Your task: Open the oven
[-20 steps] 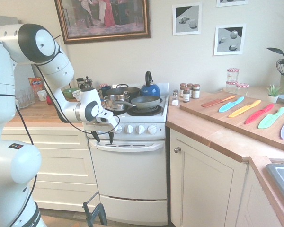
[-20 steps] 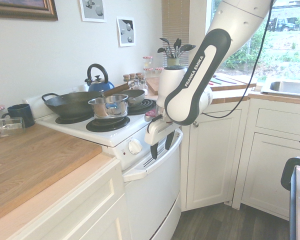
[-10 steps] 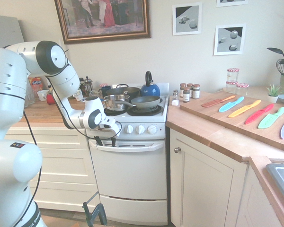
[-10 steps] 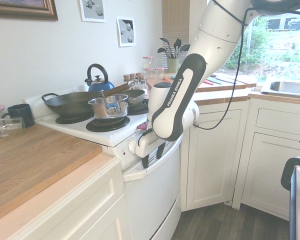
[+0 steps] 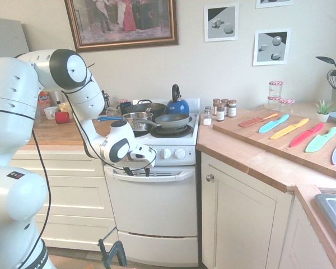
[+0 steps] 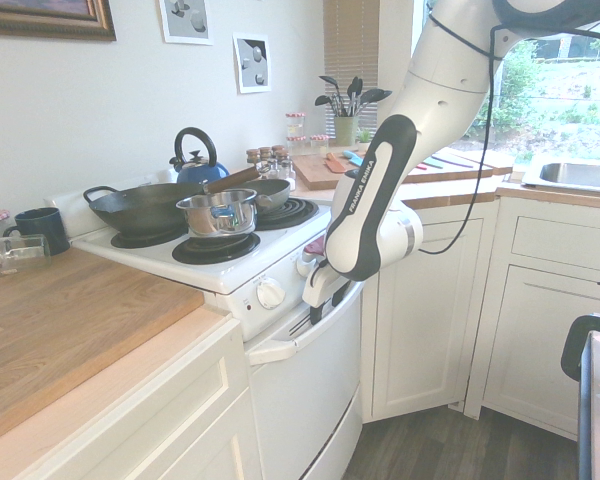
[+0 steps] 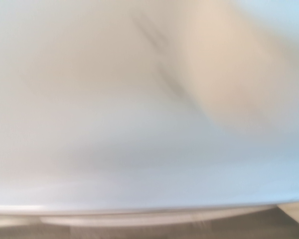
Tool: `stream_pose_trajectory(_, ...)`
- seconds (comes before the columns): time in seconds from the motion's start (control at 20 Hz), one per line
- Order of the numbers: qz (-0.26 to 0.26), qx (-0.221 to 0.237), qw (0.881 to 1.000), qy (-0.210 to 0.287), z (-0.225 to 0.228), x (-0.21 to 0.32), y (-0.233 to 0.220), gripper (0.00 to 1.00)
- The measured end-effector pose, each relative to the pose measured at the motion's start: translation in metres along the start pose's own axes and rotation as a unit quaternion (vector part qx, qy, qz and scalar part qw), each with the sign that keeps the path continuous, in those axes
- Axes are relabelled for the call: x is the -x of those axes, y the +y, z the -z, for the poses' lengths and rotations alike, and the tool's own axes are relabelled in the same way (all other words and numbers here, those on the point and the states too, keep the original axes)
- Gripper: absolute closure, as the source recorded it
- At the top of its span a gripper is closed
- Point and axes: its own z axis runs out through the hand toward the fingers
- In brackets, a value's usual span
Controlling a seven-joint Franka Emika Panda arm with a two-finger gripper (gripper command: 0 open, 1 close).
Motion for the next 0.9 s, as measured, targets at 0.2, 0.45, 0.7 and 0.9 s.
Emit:
stream_pose_trajectory(0.2, -0.025, 0.04, 0.998, -0.037, -0.02, 0.025, 0.084, 0.0)
stream_pose_trajectory(0.45, -0.009, 0.048, 0.997, -0.053, -0.029, 0.04, 0.144, 0.0)
stream_pose_trajectory(0.7, 0.009, 0.055, 0.997, -0.062, -0.034, 0.047, 0.191, 0.0)
stream_pose_trajectory(0.9, -0.011, 0.07, 0.995, -0.07, -0.028, 0.05, 0.224, 0.0)
